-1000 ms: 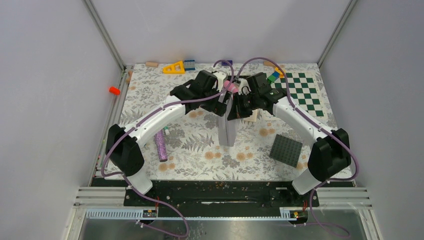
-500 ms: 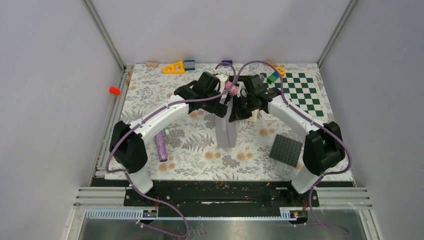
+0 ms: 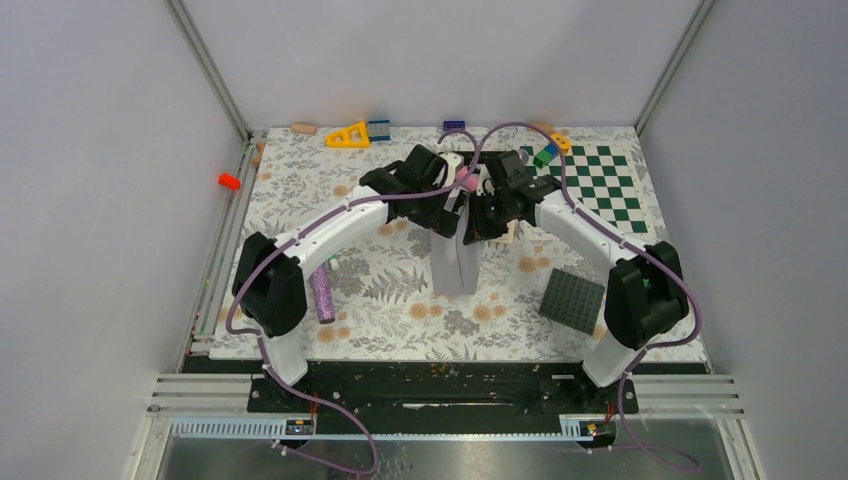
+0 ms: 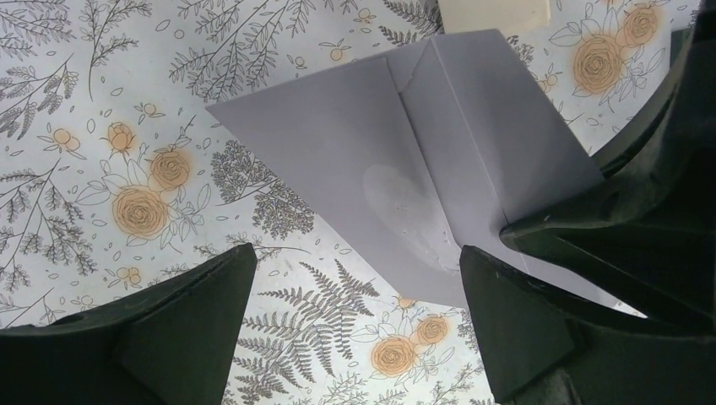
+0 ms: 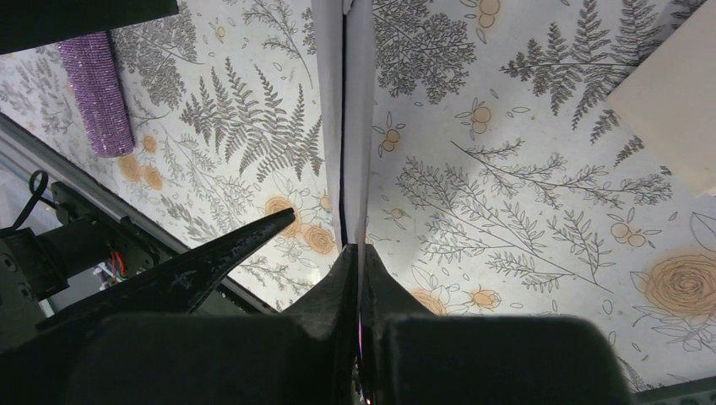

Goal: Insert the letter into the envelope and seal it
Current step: Adjust the envelope.

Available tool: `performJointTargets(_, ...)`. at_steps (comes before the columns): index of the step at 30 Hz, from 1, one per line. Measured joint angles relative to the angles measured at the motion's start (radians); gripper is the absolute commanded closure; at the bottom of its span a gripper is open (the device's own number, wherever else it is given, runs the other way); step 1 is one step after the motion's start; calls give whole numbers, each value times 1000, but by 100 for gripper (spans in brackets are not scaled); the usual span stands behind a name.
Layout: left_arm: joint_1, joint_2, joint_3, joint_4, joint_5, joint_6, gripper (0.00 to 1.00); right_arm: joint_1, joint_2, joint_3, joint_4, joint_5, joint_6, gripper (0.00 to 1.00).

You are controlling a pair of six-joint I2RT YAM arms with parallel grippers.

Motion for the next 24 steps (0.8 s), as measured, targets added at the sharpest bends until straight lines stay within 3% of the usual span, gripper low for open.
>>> performJointTargets(17,29,33,54,-14,10,-30,1,-2,0,0,-15,8,3,100)
performJointTargets(19,55,26,35,8,19,-34,1,-2,0,0,-14,-1,1,100)
performJointTargets(24,228,-117,-188,154,151,-33,1,-2,0,0,-14,-41,-12,100)
